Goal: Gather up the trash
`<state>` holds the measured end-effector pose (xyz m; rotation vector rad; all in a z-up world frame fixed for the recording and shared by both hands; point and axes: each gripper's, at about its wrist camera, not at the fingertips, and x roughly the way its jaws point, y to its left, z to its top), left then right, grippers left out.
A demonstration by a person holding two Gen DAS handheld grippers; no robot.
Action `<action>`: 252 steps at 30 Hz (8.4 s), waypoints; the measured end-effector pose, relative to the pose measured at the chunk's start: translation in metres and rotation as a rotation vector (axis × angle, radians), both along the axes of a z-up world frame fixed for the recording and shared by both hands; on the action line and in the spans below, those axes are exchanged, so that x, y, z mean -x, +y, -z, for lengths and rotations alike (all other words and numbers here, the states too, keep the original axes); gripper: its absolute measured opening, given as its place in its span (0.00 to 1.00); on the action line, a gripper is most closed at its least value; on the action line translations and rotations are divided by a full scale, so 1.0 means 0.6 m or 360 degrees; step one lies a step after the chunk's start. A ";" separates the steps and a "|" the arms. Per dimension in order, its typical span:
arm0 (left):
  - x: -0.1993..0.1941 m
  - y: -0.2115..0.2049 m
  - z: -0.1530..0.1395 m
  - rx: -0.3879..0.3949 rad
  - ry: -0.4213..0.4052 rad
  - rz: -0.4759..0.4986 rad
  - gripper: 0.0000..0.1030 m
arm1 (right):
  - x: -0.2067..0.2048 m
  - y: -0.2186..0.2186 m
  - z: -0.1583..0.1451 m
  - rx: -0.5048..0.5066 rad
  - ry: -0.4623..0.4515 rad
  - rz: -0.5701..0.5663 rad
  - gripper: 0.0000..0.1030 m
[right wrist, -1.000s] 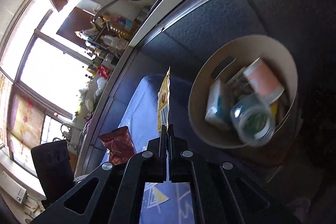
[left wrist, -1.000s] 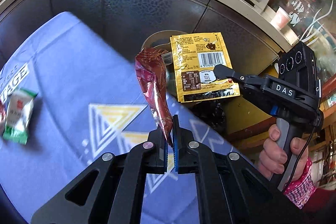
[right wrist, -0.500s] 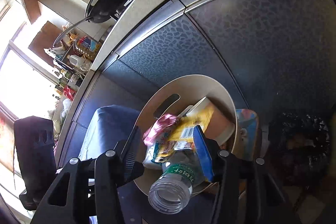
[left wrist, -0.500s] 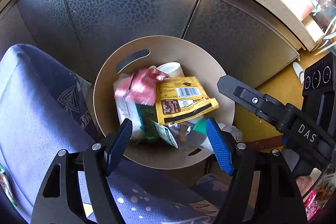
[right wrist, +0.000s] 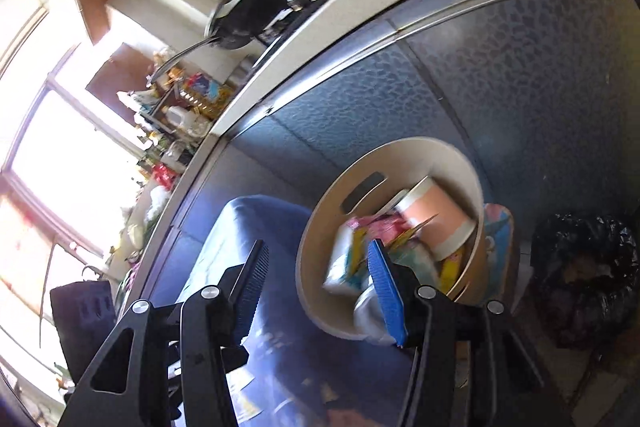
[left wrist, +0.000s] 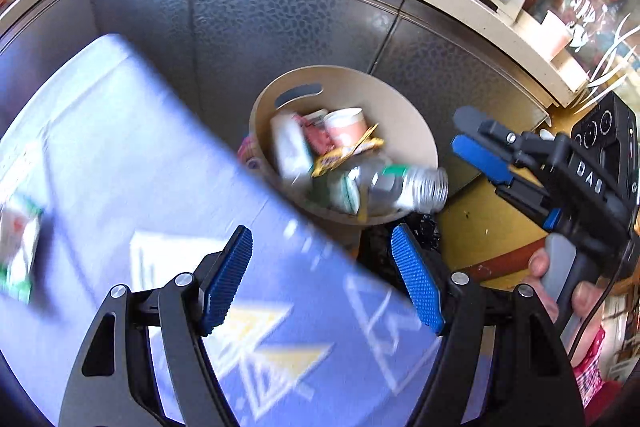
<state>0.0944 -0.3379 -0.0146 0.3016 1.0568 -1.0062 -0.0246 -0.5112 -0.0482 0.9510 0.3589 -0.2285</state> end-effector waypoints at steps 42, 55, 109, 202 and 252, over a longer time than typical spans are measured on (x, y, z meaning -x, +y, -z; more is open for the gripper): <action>-0.054 0.637 0.047 0.0097 -0.0227 -0.1125 0.71 | -0.258 0.450 -0.085 0.0462 0.0222 -0.0874 0.51; -0.047 0.663 0.048 0.0226 -0.0177 -0.1160 0.71 | -0.612 0.480 -0.079 0.0454 0.0431 -0.1092 0.46; -0.076 0.616 0.039 0.0371 0.0212 -0.1074 0.01 | -0.442 0.402 0.009 0.0102 0.0214 -0.1085 0.08; -0.044 -0.149 -0.002 -0.0019 0.0027 -0.0100 0.04 | -0.025 -0.118 0.075 -0.0089 0.0128 0.0031 0.09; 0.232 0.223 -0.102 0.0047 -0.0639 -0.0476 0.94 | 0.220 0.226 -0.067 0.0274 0.0073 0.0004 0.70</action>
